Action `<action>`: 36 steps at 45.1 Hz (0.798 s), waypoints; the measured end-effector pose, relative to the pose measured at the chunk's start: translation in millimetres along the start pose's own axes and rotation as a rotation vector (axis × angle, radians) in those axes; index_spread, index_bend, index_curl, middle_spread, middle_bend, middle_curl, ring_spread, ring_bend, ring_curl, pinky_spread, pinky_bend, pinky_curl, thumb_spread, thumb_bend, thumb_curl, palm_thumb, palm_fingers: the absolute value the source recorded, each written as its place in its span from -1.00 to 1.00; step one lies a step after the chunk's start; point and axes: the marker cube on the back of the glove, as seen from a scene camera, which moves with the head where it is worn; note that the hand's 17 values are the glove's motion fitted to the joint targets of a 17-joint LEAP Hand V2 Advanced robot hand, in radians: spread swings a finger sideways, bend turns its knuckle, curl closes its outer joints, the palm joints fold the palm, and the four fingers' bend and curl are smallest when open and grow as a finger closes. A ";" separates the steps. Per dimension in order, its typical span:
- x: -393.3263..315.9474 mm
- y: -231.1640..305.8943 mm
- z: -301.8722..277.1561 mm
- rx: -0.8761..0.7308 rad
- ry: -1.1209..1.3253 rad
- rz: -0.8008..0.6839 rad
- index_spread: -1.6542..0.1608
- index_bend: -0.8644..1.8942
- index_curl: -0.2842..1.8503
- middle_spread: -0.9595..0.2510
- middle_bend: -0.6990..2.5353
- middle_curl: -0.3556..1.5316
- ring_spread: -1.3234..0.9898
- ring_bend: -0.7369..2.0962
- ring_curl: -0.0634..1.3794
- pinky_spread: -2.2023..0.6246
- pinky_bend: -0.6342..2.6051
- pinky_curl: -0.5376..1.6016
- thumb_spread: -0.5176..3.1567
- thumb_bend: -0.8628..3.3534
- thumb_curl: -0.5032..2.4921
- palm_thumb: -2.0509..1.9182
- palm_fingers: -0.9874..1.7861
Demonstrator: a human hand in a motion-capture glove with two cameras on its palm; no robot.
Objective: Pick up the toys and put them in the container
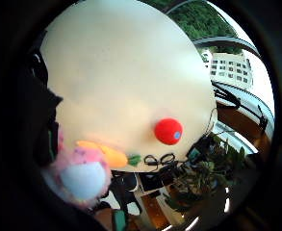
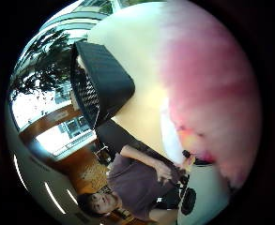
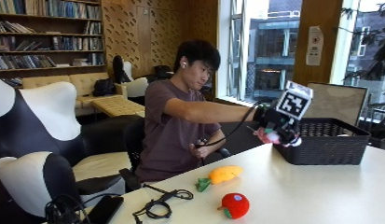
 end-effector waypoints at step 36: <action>-387.0 -115.8 -72.2 0.258 0.180 -0.226 0.30 0.28 -0.43 0.17 0.25 0.28 -0.17 0.43 -0.08 0.24 0.09 0.10 -0.51 -0.49 -0.05 0.38 0.25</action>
